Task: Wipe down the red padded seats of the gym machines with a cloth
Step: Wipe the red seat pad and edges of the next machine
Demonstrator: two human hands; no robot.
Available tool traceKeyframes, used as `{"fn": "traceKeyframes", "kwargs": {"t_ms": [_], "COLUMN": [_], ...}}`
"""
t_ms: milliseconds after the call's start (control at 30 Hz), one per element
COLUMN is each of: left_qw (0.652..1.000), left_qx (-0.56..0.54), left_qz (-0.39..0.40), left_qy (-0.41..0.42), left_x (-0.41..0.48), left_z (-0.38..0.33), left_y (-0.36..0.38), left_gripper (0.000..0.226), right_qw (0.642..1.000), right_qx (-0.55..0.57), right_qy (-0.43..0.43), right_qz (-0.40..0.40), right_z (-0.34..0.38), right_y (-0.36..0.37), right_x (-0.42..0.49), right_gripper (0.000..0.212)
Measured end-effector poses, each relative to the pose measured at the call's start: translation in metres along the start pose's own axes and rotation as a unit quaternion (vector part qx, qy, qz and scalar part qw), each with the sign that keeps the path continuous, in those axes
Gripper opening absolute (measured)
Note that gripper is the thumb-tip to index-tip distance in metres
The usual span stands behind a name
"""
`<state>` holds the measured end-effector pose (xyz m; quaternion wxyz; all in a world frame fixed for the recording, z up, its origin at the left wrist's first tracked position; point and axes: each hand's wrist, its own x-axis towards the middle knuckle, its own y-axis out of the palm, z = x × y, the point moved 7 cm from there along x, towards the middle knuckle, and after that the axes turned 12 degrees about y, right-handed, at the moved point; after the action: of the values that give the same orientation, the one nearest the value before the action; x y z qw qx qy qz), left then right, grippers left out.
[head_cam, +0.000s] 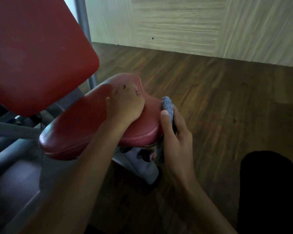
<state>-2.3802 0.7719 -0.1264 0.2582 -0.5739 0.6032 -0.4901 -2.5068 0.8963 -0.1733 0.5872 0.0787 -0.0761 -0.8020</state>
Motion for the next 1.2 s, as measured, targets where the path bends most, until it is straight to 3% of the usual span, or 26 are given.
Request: {"fn": "traceKeyframes", "kwargs": {"t_ms": [233, 367, 533, 733, 933, 1100, 1200], "left_qw": [0.998, 0.99, 0.974, 0.954, 0.954, 0.954, 0.955], "left_qx": [-0.02, -0.009, 0.032, 0.06, 0.055, 0.057, 0.061], "left_qz": [-0.01, -0.006, 0.02, 0.048, 0.043, 0.041, 0.048], "left_qy": [-0.063, -0.139, -0.222, -0.291, -0.292, -0.29, -0.288], "left_x": [-0.002, -0.009, -0.02, -0.027, -0.028, -0.027, -0.026], "left_z": [0.006, 0.006, 0.0, -0.003, -0.008, -0.008, -0.008], "left_y": [0.001, -0.002, 0.002, 0.002, 0.001, 0.0, 0.001], "left_gripper": [0.02, 0.037, 0.054, 0.056, 0.054, 0.055, 0.055], "right_qw": [0.983, 0.96, 0.931, 0.912, 0.894, 0.897, 0.887], "right_qx": [0.019, -0.008, -0.049, -0.099, -0.076, -0.1, -0.086], "right_qy": [0.081, 0.146, 0.16, 0.167, 0.218, 0.189, 0.233], "right_qz": [0.165, 0.239, 0.324, 0.362, 0.384, 0.386, 0.39], "right_z": [-0.005, -0.011, -0.01, -0.012, -0.011, -0.006, -0.004], "right_y": [-0.012, -0.013, -0.014, -0.009, -0.004, -0.021, 0.0], "right_x": [0.044, 0.053, 0.054, 0.062, 0.072, 0.046, 0.077], "right_gripper": [0.036, 0.055, 0.057, 0.07, 0.056, 0.079, 0.065]}}
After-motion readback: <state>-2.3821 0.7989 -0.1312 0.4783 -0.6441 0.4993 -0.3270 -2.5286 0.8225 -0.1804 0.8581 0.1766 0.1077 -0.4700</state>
